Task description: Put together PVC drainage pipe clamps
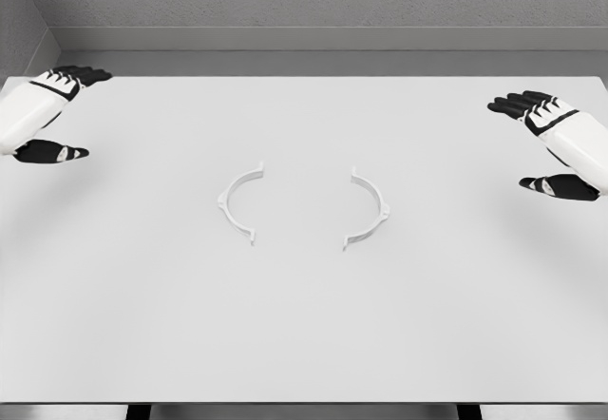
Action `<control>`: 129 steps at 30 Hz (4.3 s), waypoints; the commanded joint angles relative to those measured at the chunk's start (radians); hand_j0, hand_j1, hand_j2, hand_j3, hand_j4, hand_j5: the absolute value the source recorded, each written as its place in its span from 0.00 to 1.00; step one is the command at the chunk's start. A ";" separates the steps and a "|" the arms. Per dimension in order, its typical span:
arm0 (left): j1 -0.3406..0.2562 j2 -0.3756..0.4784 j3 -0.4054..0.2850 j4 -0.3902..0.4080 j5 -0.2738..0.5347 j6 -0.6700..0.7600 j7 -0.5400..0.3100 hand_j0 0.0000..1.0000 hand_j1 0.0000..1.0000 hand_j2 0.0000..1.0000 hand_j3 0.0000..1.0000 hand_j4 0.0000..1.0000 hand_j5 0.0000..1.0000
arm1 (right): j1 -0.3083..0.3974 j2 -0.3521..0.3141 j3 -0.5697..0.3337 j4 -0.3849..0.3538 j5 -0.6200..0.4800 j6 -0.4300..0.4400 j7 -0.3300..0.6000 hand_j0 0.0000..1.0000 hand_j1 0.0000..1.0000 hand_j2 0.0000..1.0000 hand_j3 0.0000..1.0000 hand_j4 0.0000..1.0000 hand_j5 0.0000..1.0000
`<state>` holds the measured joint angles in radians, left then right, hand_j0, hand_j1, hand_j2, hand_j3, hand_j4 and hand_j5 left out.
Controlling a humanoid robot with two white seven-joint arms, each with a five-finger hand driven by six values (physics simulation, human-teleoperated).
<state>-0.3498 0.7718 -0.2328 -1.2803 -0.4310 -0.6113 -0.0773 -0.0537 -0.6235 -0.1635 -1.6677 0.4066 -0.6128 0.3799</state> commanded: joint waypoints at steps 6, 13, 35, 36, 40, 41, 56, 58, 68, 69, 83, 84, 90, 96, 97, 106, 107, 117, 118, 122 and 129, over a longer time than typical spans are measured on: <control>0.008 -0.008 -0.006 -0.021 0.005 0.000 0.001 1.00 1.00 1.00 1.00 1.00 1.00 | -0.141 0.039 0.154 0.023 0.008 0.002 0.014 1.00 1.00 1.00 1.00 1.00 1.00; -0.014 -0.129 -0.037 -0.019 -0.014 0.000 0.001 1.00 1.00 1.00 1.00 1.00 1.00 | -0.476 0.248 0.368 0.361 0.245 0.002 0.168 1.00 1.00 1.00 1.00 1.00 1.00; 0.020 -0.144 -0.161 -0.097 -0.037 0.000 0.001 1.00 1.00 1.00 1.00 1.00 1.00 | -0.322 0.134 0.423 0.128 0.282 0.002 0.166 1.00 1.00 1.00 1.00 1.00 1.00; 0.020 -0.144 -0.161 -0.097 -0.037 0.000 0.001 1.00 1.00 1.00 1.00 1.00 1.00 | -0.322 0.134 0.423 0.126 0.279 0.002 0.166 1.00 1.00 1.00 1.00 1.00 1.00; 0.015 -0.147 -0.172 -0.094 -0.048 0.000 0.001 1.00 1.00 1.00 1.00 1.00 1.00 | -0.305 0.143 0.430 0.134 0.284 0.002 0.168 1.00 1.00 1.00 1.00 1.00 1.00; 0.015 -0.152 -0.177 -0.091 -0.048 0.000 0.001 1.00 1.00 1.00 1.00 1.00 1.00 | -0.305 0.143 0.430 0.137 0.285 0.002 0.168 1.00 1.00 1.00 1.00 1.00 1.00; -0.029 -0.232 -0.191 0.005 -0.089 0.000 0.001 1.00 1.00 1.00 1.00 1.00 1.00 | -0.342 0.180 0.493 0.229 0.294 0.002 0.169 1.00 1.00 1.00 1.00 1.00 1.00; -0.029 -0.241 -0.191 0.012 -0.092 0.000 0.001 1.00 1.00 1.00 1.00 1.00 1.00 | -0.359 0.189 0.493 0.241 0.301 0.002 0.169 1.00 1.00 1.00 1.00 1.00 1.00; -0.041 -0.249 -0.204 0.025 -0.091 0.000 0.001 1.00 1.00 1.00 1.00 1.00 1.00 | -0.364 0.212 0.495 0.243 0.301 0.002 0.169 1.00 1.00 1.00 1.00 1.00 1.00; -0.041 -0.259 -0.206 0.025 -0.092 0.000 0.001 1.00 1.00 1.00 1.00 1.00 1.00 | -0.370 0.220 0.495 0.253 0.302 0.002 0.171 1.00 1.00 1.00 1.00 1.00 1.00; -0.041 -0.270 -0.220 0.025 -0.092 0.000 0.001 1.00 1.00 1.00 1.00 1.00 1.00 | -0.382 0.232 0.498 0.283 0.308 0.002 0.169 1.00 1.00 1.00 1.00 1.00 1.00; -0.041 -0.270 -0.220 0.025 -0.092 0.000 0.001 1.00 1.00 1.00 1.00 1.00 1.00 | -0.382 0.232 0.498 0.284 0.310 0.002 0.169 1.00 1.00 1.00 1.00 1.00 1.00; -0.041 -0.282 -0.232 0.025 -0.092 0.000 0.001 1.00 1.00 1.00 1.00 1.00 1.00 | -0.393 0.243 0.496 0.287 0.316 0.002 0.169 1.00 1.00 1.00 1.00 1.00 1.00; -0.041 -0.296 -0.233 0.025 -0.092 0.000 0.001 1.00 1.00 1.00 1.00 1.00 1.00 | -0.414 0.263 0.509 0.318 0.324 0.002 0.169 1.00 1.00 1.00 1.00 1.00 1.00; -0.041 -0.298 -0.233 0.025 -0.098 0.000 0.001 1.00 1.00 1.00 1.00 1.00 1.00 | -0.414 0.265 0.509 0.318 0.324 0.002 0.171 1.00 1.00 1.00 1.00 1.00 1.00; -0.041 -0.324 -0.232 0.024 -0.106 0.000 0.001 1.00 1.00 1.00 1.00 1.00 1.00 | -0.419 0.278 0.510 0.316 0.325 0.002 0.171 1.00 1.00 1.00 1.00 1.00 1.00; -0.041 -0.324 -0.232 0.024 -0.106 0.000 0.001 1.00 1.00 1.00 1.00 1.00 1.00 | -0.425 0.286 0.510 0.318 0.331 0.002 0.171 1.00 1.00 1.00 1.00 1.00 1.00; -0.040 -0.330 -0.232 0.015 -0.104 0.000 0.001 1.00 1.00 1.00 1.00 1.00 1.00 | -0.436 0.298 0.510 0.353 0.339 0.002 0.171 1.00 1.00 1.00 1.00 1.00 1.00; -0.040 -0.330 -0.232 0.013 -0.104 0.000 0.001 1.00 1.00 1.00 1.00 1.00 1.00 | -0.436 0.298 0.512 0.353 0.339 0.002 0.171 1.00 1.00 1.00 1.00 1.00 1.00; -0.038 -0.342 -0.233 0.015 -0.104 0.000 0.001 1.00 1.00 1.00 1.00 1.00 1.00 | -0.445 0.312 0.526 0.358 0.340 0.002 0.171 1.00 1.00 1.00 1.00 1.00 1.00; -0.044 -0.324 -0.201 0.029 -0.094 0.000 0.002 1.00 1.00 1.00 1.00 1.00 1.00 | -0.460 0.343 0.539 0.364 0.356 0.002 0.171 1.00 1.00 1.00 1.00 1.00 1.00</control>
<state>-0.4019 0.4423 -0.4473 -1.2590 -0.5344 -0.6112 -0.0764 -0.5139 -0.2889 0.3715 -1.3043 0.7617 -0.6134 0.5511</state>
